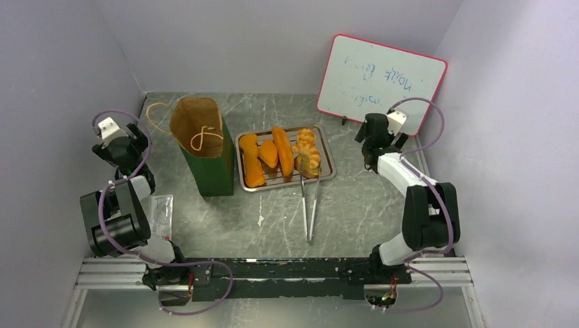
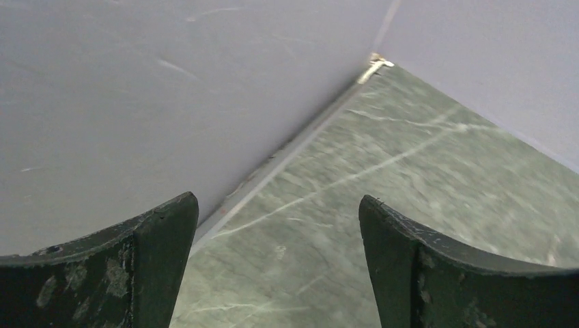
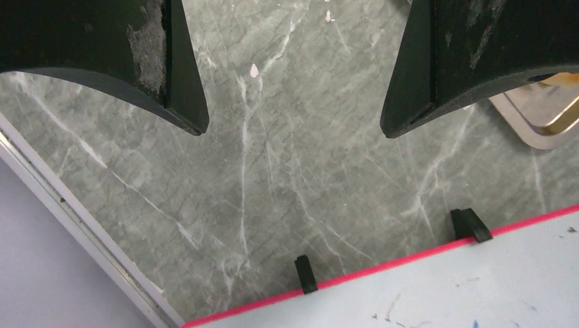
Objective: Take the fake bread out of the paper bag
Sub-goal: Reset both arms
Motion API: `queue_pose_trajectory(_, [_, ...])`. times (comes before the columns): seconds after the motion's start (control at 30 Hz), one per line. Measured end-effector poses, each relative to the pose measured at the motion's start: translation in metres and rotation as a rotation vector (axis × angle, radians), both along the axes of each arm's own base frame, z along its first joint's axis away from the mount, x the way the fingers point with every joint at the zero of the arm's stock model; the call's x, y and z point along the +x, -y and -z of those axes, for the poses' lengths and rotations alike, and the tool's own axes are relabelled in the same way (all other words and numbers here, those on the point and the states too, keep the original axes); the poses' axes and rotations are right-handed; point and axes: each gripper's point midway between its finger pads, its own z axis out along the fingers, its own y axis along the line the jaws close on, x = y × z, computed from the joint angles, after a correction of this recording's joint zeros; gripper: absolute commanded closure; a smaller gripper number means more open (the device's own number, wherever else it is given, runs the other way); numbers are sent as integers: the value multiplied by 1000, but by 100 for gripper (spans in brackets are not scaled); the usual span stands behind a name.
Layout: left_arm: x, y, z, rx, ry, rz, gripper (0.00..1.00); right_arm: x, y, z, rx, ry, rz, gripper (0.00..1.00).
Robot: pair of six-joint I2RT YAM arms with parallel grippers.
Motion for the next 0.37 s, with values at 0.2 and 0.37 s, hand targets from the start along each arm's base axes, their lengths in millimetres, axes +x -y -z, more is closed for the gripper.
queue_pose_trajectory(0.2, [11,27,-9,74,61,187,19,-4,0,-1,6,24,4,0])
queue_pose_trajectory(0.37, [4,37,-6,63,104,212,22,-6,-3,-15,10,74,1,1])
